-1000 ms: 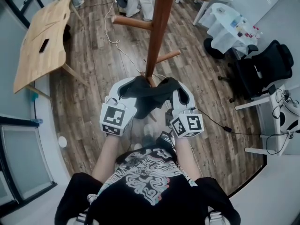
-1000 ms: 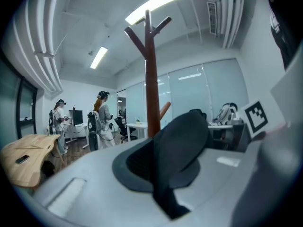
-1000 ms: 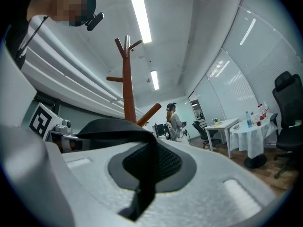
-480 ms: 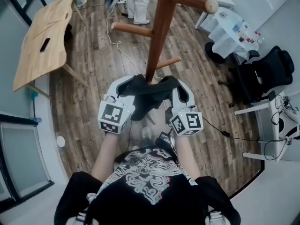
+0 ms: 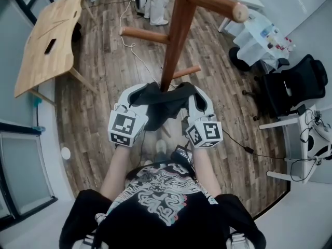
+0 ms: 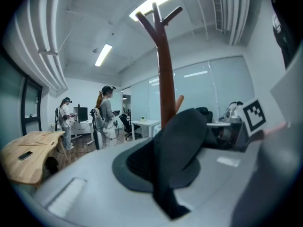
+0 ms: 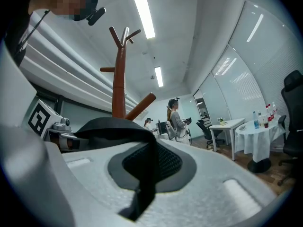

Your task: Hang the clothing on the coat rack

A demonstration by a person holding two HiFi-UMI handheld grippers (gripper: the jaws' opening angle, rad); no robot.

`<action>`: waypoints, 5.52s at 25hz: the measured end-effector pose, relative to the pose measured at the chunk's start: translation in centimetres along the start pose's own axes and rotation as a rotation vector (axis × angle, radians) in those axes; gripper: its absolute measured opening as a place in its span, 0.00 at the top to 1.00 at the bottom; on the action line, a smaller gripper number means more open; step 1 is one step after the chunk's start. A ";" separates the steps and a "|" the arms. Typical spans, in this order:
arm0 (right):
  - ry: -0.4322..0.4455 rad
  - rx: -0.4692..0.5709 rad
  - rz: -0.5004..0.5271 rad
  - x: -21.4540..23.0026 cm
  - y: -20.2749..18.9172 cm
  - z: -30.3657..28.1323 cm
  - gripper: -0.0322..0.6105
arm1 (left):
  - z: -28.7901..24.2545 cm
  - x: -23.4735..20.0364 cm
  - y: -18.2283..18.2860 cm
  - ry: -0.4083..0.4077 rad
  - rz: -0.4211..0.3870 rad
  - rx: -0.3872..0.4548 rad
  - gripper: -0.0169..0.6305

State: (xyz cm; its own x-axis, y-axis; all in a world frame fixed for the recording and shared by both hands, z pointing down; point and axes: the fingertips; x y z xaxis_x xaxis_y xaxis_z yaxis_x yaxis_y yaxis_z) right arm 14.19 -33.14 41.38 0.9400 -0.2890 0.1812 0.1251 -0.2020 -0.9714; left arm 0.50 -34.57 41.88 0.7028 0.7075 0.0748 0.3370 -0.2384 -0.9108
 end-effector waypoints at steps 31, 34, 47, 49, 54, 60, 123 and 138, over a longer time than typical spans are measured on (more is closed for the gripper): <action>0.045 -0.139 -0.018 -0.1 -6.2 -3.8 0.93 | -4.2 -0.5 -5.9 -0.069 0.108 -0.100 0.97; 0.044 -0.150 -0.021 -0.3 -6.8 -3.7 0.93 | -4.2 -0.4 -6.5 -0.078 0.131 -0.103 0.97; 0.046 -0.210 -0.038 -0.8 -9.6 -3.1 0.93 | -5.5 2.3 -9.3 -0.167 0.190 -0.146 0.97; 0.051 -0.221 -0.041 -1.0 -10.1 -3.0 0.93 | -5.8 2.8 -9.6 -0.181 0.195 -0.151 0.97; 0.068 -0.237 -0.055 -1.6 -10.8 -2.9 0.93 | -6.1 4.0 -10.1 -0.212 0.199 -0.166 0.97; 0.066 -0.242 -0.049 -1.9 -11.6 -2.6 0.93 | -6.3 5.3 -11.2 -0.258 0.226 -0.173 0.97; -0.021 -0.215 -0.041 -2.5 -12.4 3.7 0.84 | -2.0 6.8 -13.4 -0.227 0.313 -0.252 0.74; -0.023 -0.191 0.008 -5.6 -12.6 6.8 0.87 | 2.3 7.6 -13.7 -0.193 0.282 -0.208 0.74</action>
State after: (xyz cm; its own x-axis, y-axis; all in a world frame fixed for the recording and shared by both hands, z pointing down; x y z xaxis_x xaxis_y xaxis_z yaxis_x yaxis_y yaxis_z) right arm 9.54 -22.64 51.55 0.9479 -0.2707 0.1679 0.0572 -0.3739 -0.9257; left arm -0.18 -24.41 54.03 0.6622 0.7021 -0.2619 0.2814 -0.5569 -0.7815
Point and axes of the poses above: the fingertips, and each gripper's own axes: z backward along the fingers, x to its right, y out of its top, and after that the axes turned 13 degrees about -x, right-handed
